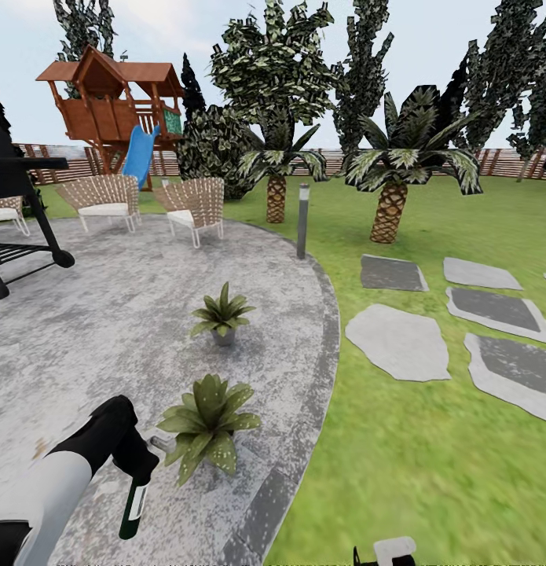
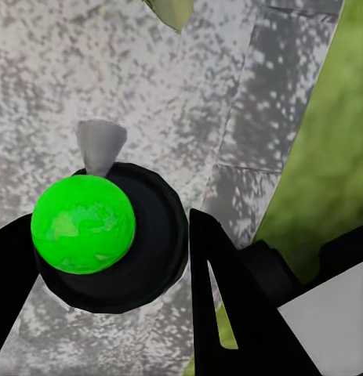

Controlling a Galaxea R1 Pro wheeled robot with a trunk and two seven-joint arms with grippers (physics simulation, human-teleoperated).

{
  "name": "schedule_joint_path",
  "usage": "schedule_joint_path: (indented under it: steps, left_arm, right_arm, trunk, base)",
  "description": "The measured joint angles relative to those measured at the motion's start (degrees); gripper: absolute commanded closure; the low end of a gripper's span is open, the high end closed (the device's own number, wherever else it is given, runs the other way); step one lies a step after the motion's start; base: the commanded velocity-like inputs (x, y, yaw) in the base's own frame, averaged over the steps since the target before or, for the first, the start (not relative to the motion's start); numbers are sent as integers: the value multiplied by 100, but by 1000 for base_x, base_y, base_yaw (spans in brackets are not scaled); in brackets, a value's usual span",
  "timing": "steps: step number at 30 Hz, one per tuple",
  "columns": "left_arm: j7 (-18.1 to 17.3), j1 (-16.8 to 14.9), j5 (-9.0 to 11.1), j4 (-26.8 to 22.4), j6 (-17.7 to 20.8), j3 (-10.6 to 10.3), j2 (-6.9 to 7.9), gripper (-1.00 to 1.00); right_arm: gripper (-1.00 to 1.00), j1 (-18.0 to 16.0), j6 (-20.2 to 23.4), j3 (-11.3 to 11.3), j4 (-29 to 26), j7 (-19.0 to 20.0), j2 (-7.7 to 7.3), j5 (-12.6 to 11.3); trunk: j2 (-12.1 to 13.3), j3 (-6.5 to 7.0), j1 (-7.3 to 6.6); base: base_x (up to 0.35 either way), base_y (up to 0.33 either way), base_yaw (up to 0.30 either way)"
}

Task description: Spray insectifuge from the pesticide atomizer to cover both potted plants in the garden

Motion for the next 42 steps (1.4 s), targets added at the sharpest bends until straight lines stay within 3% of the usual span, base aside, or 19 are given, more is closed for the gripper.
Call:
schedule_joint_path:
  steps: [14,21,30,33,37,42]
  left_arm:
    - [-2,-2,-2,-11,9,0,-5,100]
    - [-1,-1,-2,-10,6,0,-18,100]
    - [-7,-1,-4,7,-4,13,-25,100]
    - [-56,108,16,10,-76,-2,23,100]
    - [-206,196,23,17,-722,-2,41,100]
    - [-345,201,24,17,-827,6,40,100]
  right_arm:
    - [-100,1,14,-26,-11,0,20,-21]
    - [-100,1,19,-23,-5,0,21,-18]
    - [-100,1,17,-26,-4,0,19,-18]
    - [-100,1,17,-26,-2,0,19,-17]
    - [-100,1,17,-20,-2,0,19,-18]
    - [-100,1,17,-18,7,0,19,-18]
  trunk:
    - [0,-104,0]
    - [0,-137,-3]
    - [0,-148,-1]
    - [0,-155,-1]
    - [0,-164,-1]
    - [0,-178,-1]
  base:
    - [-155,243,-2]
    - [186,252,-45]
    - [157,76,-274]
    - [1,0,-290]
    - [0,0,-290]
    - [0,0,-291]
